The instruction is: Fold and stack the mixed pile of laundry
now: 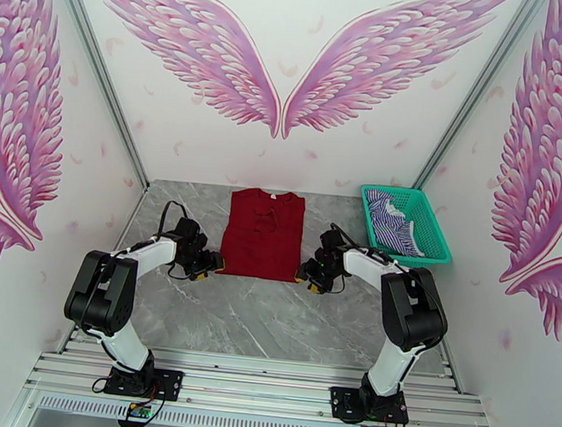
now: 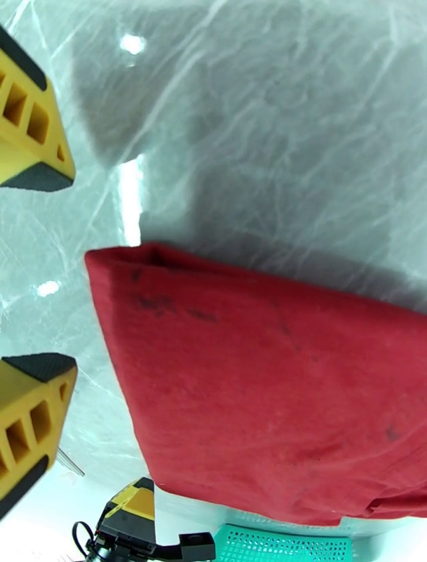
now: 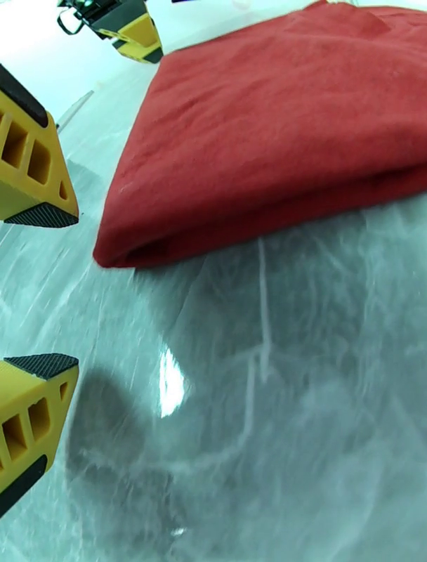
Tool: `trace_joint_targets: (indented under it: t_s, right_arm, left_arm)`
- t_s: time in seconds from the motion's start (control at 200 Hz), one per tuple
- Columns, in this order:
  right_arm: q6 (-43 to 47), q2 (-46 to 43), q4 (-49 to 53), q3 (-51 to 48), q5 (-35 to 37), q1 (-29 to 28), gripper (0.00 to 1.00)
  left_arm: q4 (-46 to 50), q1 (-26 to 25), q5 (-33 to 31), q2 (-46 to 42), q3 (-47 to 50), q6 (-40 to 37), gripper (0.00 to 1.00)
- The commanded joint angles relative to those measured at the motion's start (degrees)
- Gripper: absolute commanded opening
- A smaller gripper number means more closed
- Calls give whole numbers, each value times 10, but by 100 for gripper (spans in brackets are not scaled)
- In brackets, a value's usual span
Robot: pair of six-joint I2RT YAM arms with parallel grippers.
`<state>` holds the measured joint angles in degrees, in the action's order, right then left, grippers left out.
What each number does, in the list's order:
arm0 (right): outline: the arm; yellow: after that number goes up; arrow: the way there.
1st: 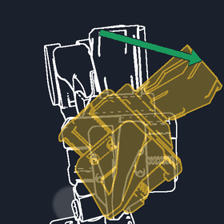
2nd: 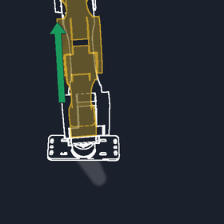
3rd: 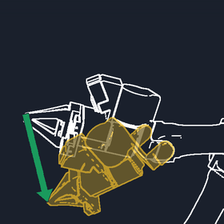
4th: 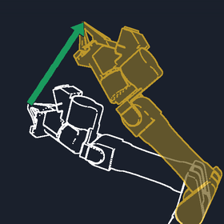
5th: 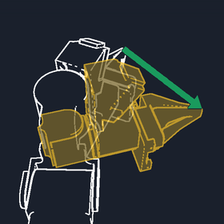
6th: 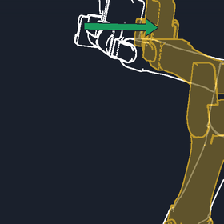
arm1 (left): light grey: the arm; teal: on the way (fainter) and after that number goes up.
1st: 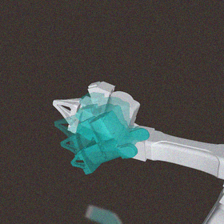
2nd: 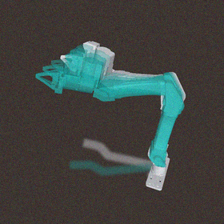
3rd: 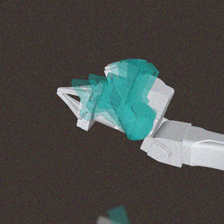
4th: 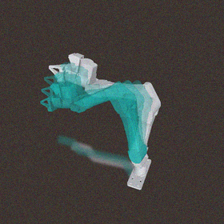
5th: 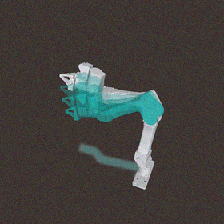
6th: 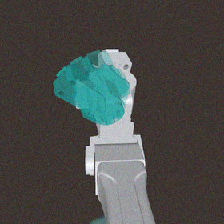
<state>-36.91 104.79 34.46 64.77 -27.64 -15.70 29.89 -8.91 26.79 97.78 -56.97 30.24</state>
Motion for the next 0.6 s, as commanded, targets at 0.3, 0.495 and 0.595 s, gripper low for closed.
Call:
trace_joint_targets:
  t_s: [0.3,0.495,0.595]
  right_arm:
    - [-34,30,-70,-4,-43,-4,47]
    - [-40,38,-81,-4,-47,-6,36]
    - [-41,38,-83,-5,-47,-7,33]
  left_arm:
    - [-80,-4,0,38,27,52,58]
    - [-127,-13,14,56,23,75,51]
    - [-117,-24,17,67,1,71,51]
